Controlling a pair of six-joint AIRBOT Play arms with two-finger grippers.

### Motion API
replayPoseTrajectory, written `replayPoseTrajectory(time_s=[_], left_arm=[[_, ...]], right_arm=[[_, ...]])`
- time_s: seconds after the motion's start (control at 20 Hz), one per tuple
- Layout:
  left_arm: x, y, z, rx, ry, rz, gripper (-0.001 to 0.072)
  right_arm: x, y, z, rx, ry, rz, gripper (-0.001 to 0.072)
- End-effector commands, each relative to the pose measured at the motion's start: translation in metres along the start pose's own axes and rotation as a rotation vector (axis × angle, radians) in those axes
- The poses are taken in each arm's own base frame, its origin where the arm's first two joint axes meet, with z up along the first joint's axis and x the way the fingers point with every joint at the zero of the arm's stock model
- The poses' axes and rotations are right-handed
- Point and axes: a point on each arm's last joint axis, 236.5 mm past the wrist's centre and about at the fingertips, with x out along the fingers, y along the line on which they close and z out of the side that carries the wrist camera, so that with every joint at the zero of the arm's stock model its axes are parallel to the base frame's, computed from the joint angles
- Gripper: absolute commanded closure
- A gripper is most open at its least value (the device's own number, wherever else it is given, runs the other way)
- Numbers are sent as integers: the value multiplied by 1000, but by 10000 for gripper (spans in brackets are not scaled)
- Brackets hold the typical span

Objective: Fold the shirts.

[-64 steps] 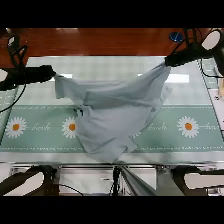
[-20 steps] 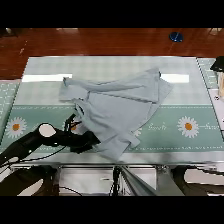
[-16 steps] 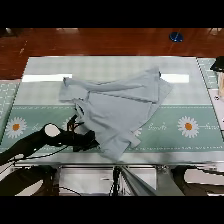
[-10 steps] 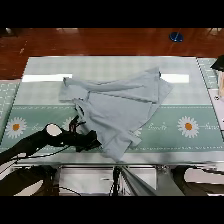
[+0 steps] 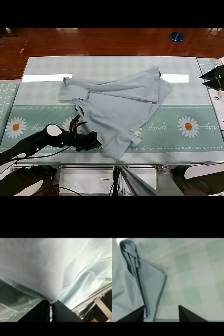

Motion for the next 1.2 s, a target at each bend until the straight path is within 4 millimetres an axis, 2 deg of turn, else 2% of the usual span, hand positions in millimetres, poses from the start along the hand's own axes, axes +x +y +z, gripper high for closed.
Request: replayPoseTrajectory(time_s=[0.0,0.3,0.4,0.5,0.8,0.95,1.0,1.05,1.1,1.15], left_arm=[[-1,14,4,76,-15,63,680],[-1,14,4,76,-16,63,680],[-1,14,4,77,-16,63,680],[-1,14,4,77,-16,63,679],[-1,14,4,85,-16,63,679],[-1,14,4,84,-16,63,679],[-1,14,4,84,-16,63,680],[-1,14,4,84,-16,63,680],[-1,14,4,84,-16,62,679],[-1,14,4,85,-17,61,680]], right_arm=[[41,10,-11,23,87,124,241],[102,16,-18,1,133,99,240],[118,10,-26,-27,165,50,241],[127,-2,-29,-44,175,-20,241],[138,-11,-19,-10,133,-60,242],[164,-8,-32,17,176,-43,260],[173,-7,-36,15,188,-46,298],[183,-5,-40,15,197,-51,366],[189,-3,-41,10,196,-54,502],[191,0,-40,0,189,-55,675]])
